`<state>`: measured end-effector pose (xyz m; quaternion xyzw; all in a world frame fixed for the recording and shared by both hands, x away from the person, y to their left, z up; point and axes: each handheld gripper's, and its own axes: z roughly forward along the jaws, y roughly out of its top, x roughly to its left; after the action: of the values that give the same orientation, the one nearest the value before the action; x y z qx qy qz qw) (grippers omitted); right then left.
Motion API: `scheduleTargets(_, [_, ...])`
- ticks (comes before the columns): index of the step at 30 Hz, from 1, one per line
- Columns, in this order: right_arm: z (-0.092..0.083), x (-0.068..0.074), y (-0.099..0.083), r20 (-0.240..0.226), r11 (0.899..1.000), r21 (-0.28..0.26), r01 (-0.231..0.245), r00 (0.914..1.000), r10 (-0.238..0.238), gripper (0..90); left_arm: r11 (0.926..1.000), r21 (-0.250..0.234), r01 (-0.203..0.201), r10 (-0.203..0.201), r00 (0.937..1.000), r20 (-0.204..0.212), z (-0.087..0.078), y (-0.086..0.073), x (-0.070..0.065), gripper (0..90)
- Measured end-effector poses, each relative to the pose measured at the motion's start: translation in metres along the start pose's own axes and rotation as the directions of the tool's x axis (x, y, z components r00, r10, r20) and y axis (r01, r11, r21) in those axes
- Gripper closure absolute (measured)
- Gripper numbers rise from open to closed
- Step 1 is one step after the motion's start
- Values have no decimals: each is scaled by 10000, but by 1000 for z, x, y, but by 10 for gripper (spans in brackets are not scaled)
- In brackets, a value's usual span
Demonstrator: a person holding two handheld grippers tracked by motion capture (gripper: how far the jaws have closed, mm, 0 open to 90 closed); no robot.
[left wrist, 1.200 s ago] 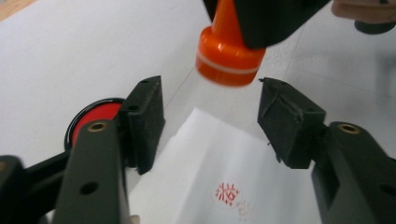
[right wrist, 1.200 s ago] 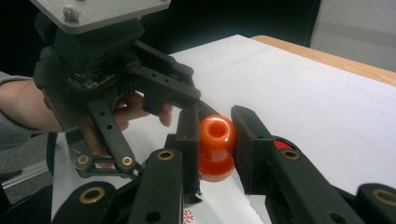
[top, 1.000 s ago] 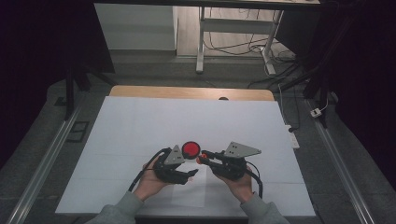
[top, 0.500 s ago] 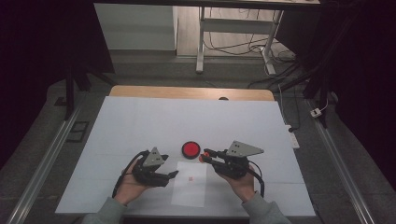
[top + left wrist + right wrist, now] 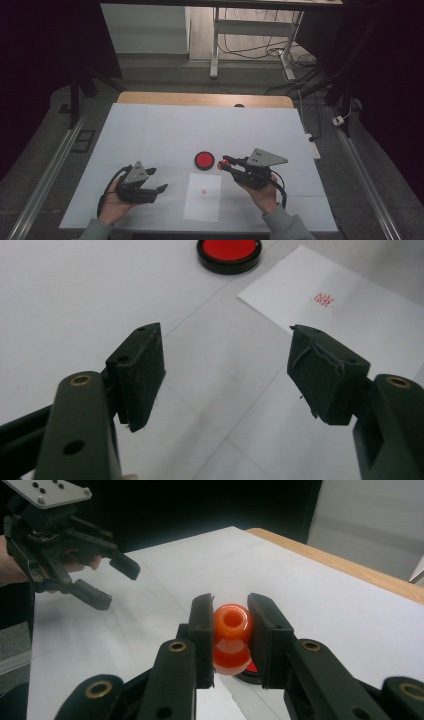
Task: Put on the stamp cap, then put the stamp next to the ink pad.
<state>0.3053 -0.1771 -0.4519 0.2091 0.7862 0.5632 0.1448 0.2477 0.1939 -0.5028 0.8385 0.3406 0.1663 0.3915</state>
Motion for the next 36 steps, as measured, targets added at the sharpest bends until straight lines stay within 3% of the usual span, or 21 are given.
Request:
scheduleTargets(11, [-4,-5,1,98,10000,-8,-39,9999,39,722,9983,-183,560,-565,9979,-301,-13,-22,7,307])
scheduleTargets(36, [7,-9,2,175,9998,195,-51,9998,48,722,9993,-93,367,-370,9990,-249,-11,-23,5,299])
